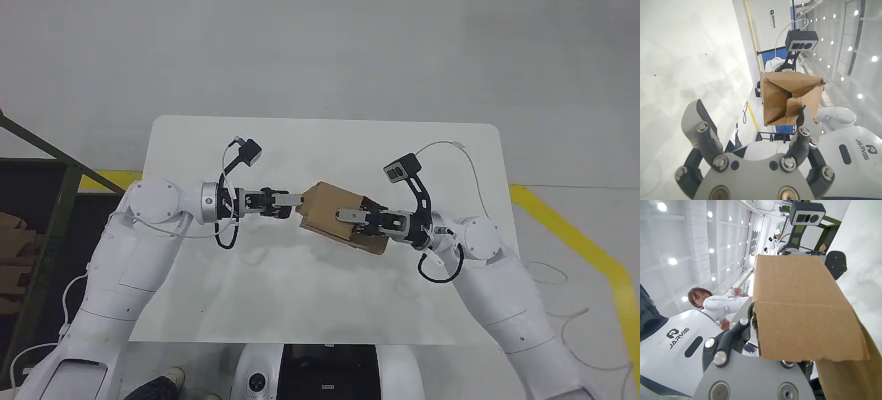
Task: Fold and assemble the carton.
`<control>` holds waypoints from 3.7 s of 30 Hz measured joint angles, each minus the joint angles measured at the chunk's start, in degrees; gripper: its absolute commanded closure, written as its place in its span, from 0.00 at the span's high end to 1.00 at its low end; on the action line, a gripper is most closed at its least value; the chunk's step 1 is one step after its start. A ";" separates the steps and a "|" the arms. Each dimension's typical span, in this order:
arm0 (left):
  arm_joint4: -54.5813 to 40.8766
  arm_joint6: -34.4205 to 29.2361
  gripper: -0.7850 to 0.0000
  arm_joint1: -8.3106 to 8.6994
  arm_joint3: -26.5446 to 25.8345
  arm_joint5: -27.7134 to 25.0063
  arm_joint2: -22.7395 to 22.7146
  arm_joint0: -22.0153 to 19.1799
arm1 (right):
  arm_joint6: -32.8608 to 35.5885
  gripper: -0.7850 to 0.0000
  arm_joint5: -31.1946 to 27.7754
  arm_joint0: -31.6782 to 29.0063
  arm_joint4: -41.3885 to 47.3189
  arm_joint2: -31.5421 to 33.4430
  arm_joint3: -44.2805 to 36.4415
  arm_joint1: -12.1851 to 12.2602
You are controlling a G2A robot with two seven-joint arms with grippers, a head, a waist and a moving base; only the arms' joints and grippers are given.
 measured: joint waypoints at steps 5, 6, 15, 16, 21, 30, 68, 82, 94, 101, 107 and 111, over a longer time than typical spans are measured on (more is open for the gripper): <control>-0.67 0.12 1.00 -0.11 0.60 -0.11 1.30 -0.45 | 0.44 0.00 -0.25 0.41 0.78 -0.08 0.47 -0.10; -0.62 -0.03 1.00 -0.12 0.96 -0.11 1.58 -0.58 | 0.55 0.00 -0.31 0.49 0.84 -0.02 0.52 -0.11; -0.71 -0.64 1.00 -0.03 2.06 -0.06 2.75 -1.26 | 1.22 0.00 -0.59 0.68 1.70 0.01 0.73 -0.20; -0.79 -0.63 1.00 -0.02 2.06 -0.07 2.85 -1.29 | 1.28 0.00 -0.61 0.72 1.73 -0.04 0.78 -0.22; -1.48 -0.65 1.00 -0.03 1.85 -0.20 3.50 -1.53 | 1.43 0.00 -0.66 0.97 1.87 -0.45 1.19 -0.36; -2.03 -1.42 1.00 -0.02 2.17 -0.32 4.70 -2.31 | 1.08 0.00 -0.87 1.23 1.63 -1.08 1.64 -0.61; -0.11 6.95 1.00 2.09 -2.17 -24.65 -6.13 4.04 | 4.05 0.00 7.38 2.14 6.43 -0.08 5.81 -0.65; 19.24 21.97 1.00 2.73 -4.12 -45.27 -6.79 4.27 | 1.68 0.00 9.68 3.75 3.67 1.27 6.22 -0.46; 20.12 22.66 1.00 2.76 -4.89 -45.46 -7.57 3.95 | 1.73 0.00 9.71 3.76 3.70 1.25 6.24 -0.46; 41.68 35.44 1.00 2.54 -9.67 -47.29 -10.59 5.19 | 3.85 0.00 11.49 4.56 6.00 0.69 7.15 -0.69; 51.75 43.56 1.00 4.30 -9.29 -47.28 -4.10 3.86 | 11.32 0.00 10.33 9.09 10.68 -0.67 13.41 -1.54; 51.61 49.42 1.00 6.11 -6.38 -47.28 1.55 1.98 | 15.63 0.00 8.69 11.69 11.87 -1.91 16.73 -2.14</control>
